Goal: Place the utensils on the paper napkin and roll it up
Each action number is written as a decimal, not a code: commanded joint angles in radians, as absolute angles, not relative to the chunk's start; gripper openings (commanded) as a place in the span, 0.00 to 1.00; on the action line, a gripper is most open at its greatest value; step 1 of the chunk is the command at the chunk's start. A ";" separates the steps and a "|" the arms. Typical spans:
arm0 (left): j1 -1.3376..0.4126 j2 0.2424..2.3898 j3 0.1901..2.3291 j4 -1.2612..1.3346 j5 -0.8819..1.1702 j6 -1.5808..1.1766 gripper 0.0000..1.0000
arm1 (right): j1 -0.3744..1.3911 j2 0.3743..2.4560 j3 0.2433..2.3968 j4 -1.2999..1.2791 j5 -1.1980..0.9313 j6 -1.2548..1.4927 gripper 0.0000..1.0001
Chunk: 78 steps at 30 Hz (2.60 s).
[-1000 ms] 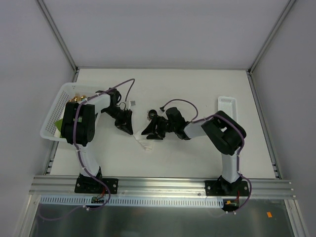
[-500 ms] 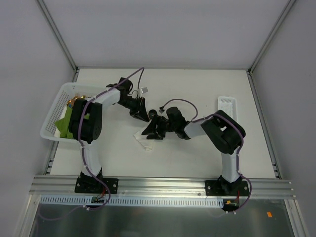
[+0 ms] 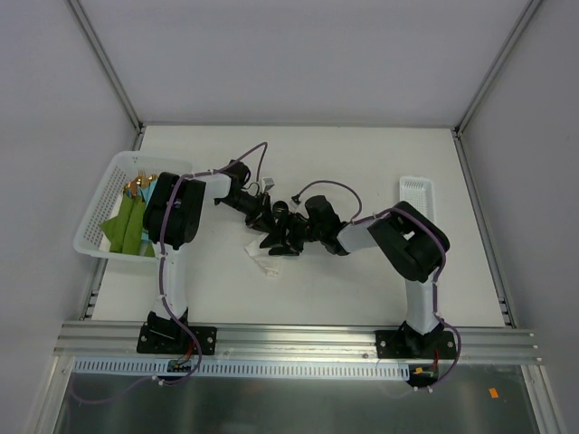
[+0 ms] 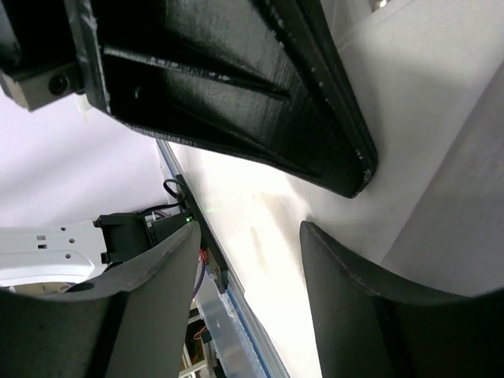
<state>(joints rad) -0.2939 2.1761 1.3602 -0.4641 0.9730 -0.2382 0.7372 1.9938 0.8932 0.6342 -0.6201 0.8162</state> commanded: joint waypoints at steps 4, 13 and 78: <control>-0.279 2.249 1.341 -0.446 0.858 -0.259 0.00 | 0.745 2.022 0.850 0.414 -0.626 0.694 0.58; -0.272 2.270 1.332 -0.448 0.844 -0.267 0.00 | 0.790 1.869 0.887 0.236 -0.626 0.534 0.61; -0.304 2.086 1.209 -0.574 0.621 -0.072 0.00 | 0.766 1.781 0.873 0.334 -0.647 0.664 0.52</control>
